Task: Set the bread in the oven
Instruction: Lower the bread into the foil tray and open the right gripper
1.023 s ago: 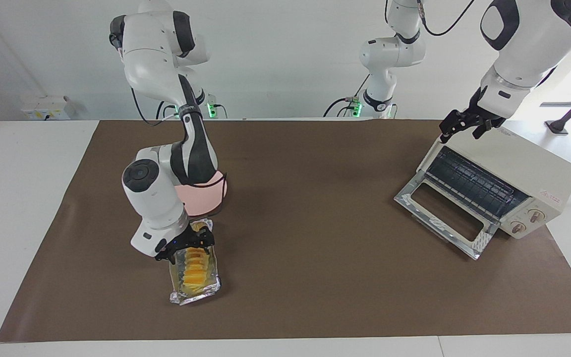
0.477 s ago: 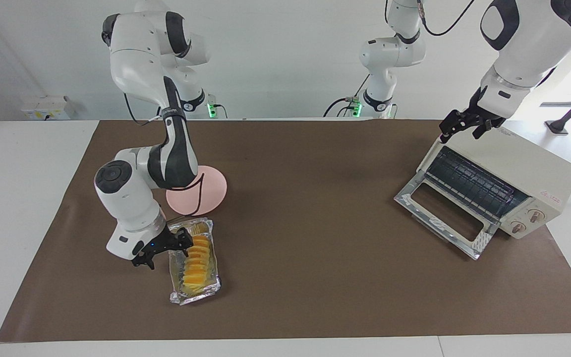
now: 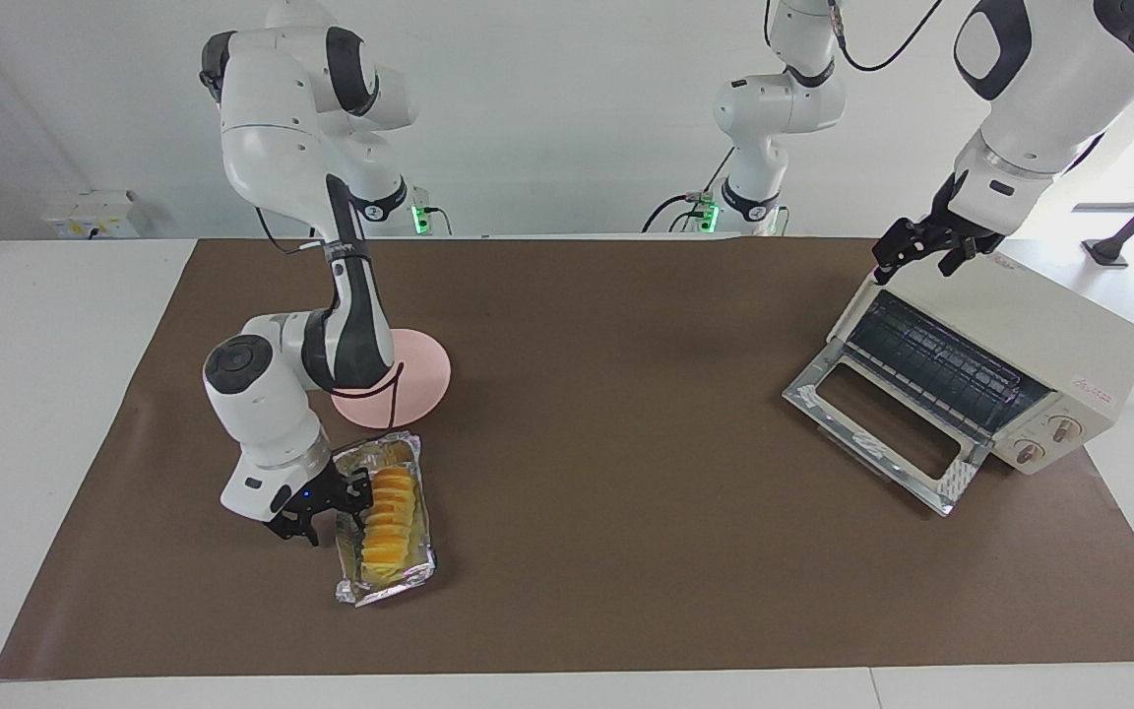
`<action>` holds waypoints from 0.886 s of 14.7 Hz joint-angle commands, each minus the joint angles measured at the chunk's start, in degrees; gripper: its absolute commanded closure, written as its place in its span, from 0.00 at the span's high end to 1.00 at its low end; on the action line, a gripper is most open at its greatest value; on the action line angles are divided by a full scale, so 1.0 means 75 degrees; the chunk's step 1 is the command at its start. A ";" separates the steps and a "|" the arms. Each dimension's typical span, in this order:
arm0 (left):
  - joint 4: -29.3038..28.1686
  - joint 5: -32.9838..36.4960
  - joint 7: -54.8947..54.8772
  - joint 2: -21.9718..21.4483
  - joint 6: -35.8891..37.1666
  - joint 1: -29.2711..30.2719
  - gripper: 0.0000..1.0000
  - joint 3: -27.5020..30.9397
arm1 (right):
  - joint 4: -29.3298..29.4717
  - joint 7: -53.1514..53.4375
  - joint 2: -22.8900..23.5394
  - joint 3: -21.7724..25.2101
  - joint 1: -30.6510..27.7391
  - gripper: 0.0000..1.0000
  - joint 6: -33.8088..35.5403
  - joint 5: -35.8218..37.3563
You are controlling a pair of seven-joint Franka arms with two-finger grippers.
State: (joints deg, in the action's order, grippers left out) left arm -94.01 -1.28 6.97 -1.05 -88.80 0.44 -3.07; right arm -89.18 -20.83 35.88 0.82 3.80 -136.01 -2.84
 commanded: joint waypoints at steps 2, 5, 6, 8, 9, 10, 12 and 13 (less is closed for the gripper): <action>0.0065 -0.0111 -0.0027 -0.0024 0.0074 0.0001 1.00 0.0047 | -0.0156 -0.0153 -0.0120 -0.0039 -0.0003 0.00 -0.0065 0.0004; 0.0065 -0.0111 -0.0027 -0.0024 0.0074 0.0001 1.00 0.0047 | -0.0121 -0.0164 -0.0131 -0.0051 -0.0015 0.00 -0.0007 -0.0043; 0.0065 -0.0111 -0.0027 -0.0024 0.0074 0.0001 1.00 0.0047 | -0.0098 -0.0164 -0.0143 -0.0063 -0.0026 0.00 0.0086 -0.0043; 0.0065 -0.0111 -0.0027 -0.0035 0.0074 0.0001 1.00 0.0047 | 0.0042 -0.0176 -0.0202 -0.0098 -0.0062 0.00 0.0495 -0.0031; 0.0065 -0.0111 -0.0027 -0.0024 0.0074 0.0001 1.00 0.0047 | 0.0205 -0.0176 -0.0237 -0.0110 -0.0039 0.00 0.0822 -0.0043; 0.0065 -0.0111 -0.0027 -0.0035 0.0074 0.0001 1.00 0.0047 | 0.0369 -0.0141 -0.0376 -0.0121 0.0031 0.00 0.1301 -0.0066; 0.0065 -0.0111 -0.0027 -0.0024 0.0074 0.0001 1.00 0.0047 | 0.0744 0.0034 -0.0553 -0.0191 0.0218 0.00 0.2111 -0.0148; 0.0065 -0.0111 -0.0027 -0.0024 0.0074 0.0001 1.00 0.0047 | 0.0758 0.0337 -0.0716 -0.0238 0.0347 0.00 0.2358 -0.0241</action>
State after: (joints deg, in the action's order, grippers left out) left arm -94.01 -1.28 6.97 -1.05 -88.80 0.44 -3.07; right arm -84.57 -20.56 33.03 -0.10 4.97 -122.91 -3.37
